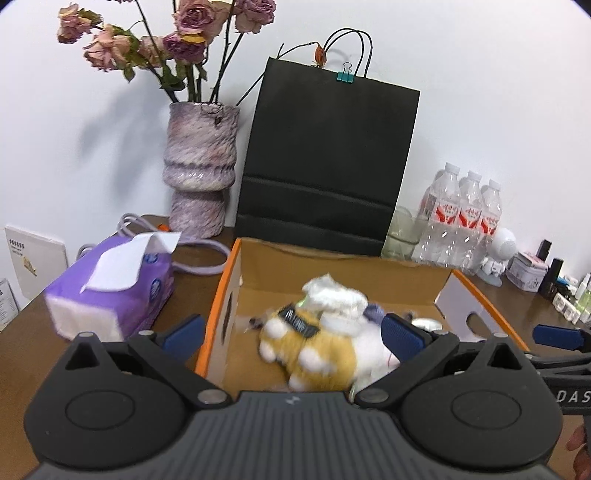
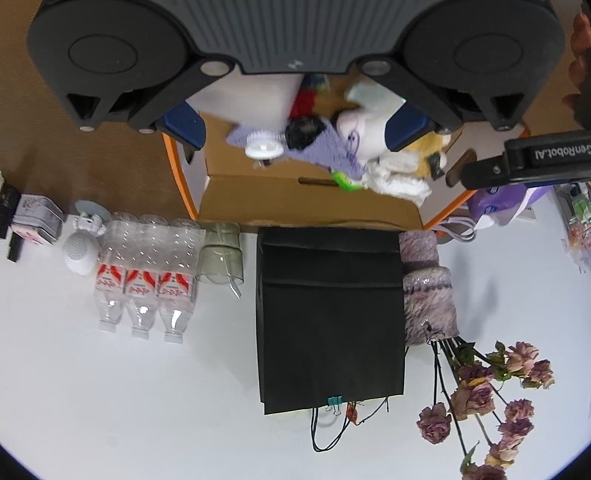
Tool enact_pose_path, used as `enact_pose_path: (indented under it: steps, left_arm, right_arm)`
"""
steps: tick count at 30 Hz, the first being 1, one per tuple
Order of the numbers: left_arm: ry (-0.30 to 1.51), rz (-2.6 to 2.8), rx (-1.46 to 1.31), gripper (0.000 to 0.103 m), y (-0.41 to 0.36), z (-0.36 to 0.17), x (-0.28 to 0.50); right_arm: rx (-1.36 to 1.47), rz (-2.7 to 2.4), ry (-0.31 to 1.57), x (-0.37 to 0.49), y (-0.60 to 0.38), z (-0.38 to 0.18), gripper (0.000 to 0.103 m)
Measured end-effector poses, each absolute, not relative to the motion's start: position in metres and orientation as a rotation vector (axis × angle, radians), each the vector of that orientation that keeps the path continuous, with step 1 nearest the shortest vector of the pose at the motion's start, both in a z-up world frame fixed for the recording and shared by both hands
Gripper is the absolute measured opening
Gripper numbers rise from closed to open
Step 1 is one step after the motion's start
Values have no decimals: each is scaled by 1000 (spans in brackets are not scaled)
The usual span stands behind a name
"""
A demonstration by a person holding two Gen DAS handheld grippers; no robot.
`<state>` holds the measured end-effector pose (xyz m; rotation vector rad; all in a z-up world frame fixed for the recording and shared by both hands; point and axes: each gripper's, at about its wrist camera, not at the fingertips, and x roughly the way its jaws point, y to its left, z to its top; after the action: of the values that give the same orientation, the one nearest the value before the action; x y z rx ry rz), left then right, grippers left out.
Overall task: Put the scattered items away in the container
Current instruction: 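Withdraw both tools and close right tool on small clear wrapper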
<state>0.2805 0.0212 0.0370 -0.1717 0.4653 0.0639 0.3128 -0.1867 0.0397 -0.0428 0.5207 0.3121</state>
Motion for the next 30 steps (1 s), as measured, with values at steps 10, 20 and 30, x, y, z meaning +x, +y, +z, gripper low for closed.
enact_pose_path:
  steps: [10, 20, 30]
  left_arm:
    - [518, 79, -185, 103, 35, 5, 244]
    - [601, 66, -192, 103, 47, -18, 245]
    - [635, 62, -181, 103, 48, -24, 246]
  right_arm:
    - [-38, 300, 581, 256, -189, 6, 103]
    - [-71, 280, 674, 265, -167, -29, 103]
    - [-79, 266, 688, 287, -138, -40, 60]
